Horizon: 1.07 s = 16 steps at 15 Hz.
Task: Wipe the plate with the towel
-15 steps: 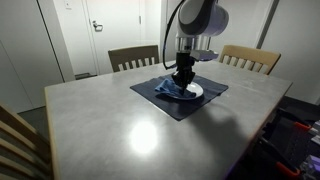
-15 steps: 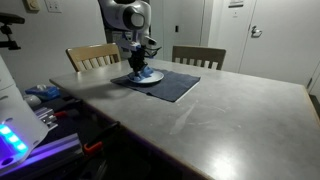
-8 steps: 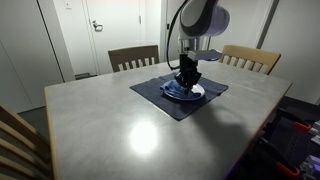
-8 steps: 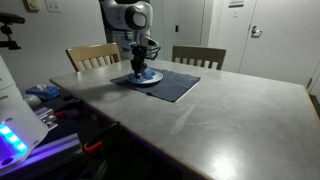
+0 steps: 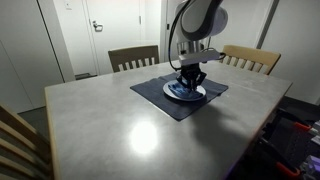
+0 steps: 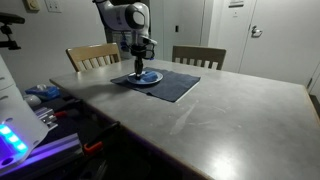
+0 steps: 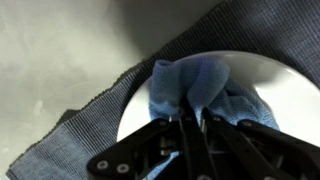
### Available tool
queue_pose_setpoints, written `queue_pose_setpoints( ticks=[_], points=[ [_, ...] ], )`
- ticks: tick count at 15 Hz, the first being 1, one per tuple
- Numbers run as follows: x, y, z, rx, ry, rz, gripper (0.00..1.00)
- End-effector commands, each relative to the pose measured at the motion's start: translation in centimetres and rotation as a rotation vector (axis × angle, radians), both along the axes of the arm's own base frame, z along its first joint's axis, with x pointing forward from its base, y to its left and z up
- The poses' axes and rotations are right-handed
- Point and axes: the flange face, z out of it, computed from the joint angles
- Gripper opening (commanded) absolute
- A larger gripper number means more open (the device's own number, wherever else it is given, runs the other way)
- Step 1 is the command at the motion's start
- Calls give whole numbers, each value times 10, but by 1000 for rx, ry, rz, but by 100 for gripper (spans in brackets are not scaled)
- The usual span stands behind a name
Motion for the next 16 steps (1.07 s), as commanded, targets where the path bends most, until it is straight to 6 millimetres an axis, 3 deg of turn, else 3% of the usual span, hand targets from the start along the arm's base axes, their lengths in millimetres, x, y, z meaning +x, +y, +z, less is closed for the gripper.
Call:
queue_pose_setpoints(
  ticks=[1,9,16],
  points=[
    [-4,-12,-22,-99,38,-145,2],
    [22,-28,-10,-146,-212,-275,2],
    [36,4,-4,-18,-321,-20,2]
  ],
)
